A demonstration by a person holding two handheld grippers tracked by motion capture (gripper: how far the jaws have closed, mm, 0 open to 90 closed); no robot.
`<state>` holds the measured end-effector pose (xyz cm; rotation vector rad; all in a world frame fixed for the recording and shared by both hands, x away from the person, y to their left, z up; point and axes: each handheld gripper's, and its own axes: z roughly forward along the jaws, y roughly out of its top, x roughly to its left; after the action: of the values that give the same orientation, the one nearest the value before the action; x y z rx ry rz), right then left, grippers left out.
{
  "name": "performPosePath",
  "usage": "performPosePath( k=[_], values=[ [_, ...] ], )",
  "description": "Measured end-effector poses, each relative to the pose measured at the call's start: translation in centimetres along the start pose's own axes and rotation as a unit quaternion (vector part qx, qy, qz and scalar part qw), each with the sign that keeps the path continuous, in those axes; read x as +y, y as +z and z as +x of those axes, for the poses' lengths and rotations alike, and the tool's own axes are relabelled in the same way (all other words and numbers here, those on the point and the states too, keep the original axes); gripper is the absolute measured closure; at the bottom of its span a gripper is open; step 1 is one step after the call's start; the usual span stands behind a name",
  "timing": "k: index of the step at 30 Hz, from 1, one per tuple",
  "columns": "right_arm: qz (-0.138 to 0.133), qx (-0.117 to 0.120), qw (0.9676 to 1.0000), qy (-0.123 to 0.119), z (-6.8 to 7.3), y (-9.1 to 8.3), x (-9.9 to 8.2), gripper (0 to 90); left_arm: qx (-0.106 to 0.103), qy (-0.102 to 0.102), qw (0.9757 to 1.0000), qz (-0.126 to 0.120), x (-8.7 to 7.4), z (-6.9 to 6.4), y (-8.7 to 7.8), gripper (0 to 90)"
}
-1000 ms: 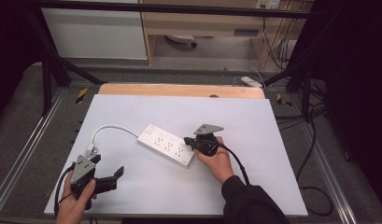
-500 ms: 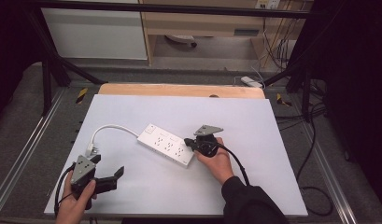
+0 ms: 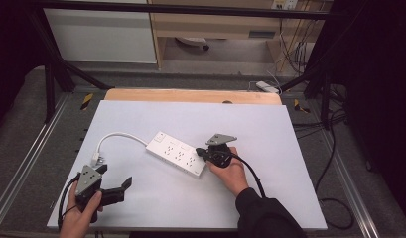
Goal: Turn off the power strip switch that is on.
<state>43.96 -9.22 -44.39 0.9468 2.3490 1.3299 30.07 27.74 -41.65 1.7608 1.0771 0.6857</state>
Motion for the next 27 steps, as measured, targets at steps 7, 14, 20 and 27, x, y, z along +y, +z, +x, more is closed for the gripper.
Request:
performPosePath(
  k=[7, 14, 20, 27],
  values=[
    [-0.003, -0.001, 1.0000, 0.000, -0.10, -0.03, -0.14, 90.0, 0.000, 0.000, 1.0000, 0.000, 0.00, -0.01, 0.01, 4.7],
    [-0.005, -0.001, 1.0000, -0.002, -0.11, 0.01, -0.22, 90.0, 0.000, 0.000, 1.0000, 0.000, 0.00, -0.01, 0.01, 4.7],
    [-0.011, -0.002, 0.9999, -0.003, -0.09, 0.00, -0.40, 90.0, 0.000, 0.001, 1.0000, 0.000, 0.00, -0.03, 0.02, 4.7],
    [-0.021, 0.002, 0.9998, -0.004, -0.07, 0.01, -0.73, 90.0, 0.000, 0.001, 1.0000, 0.002, -0.02, -0.06, 0.05, 4.7]
  ],
)
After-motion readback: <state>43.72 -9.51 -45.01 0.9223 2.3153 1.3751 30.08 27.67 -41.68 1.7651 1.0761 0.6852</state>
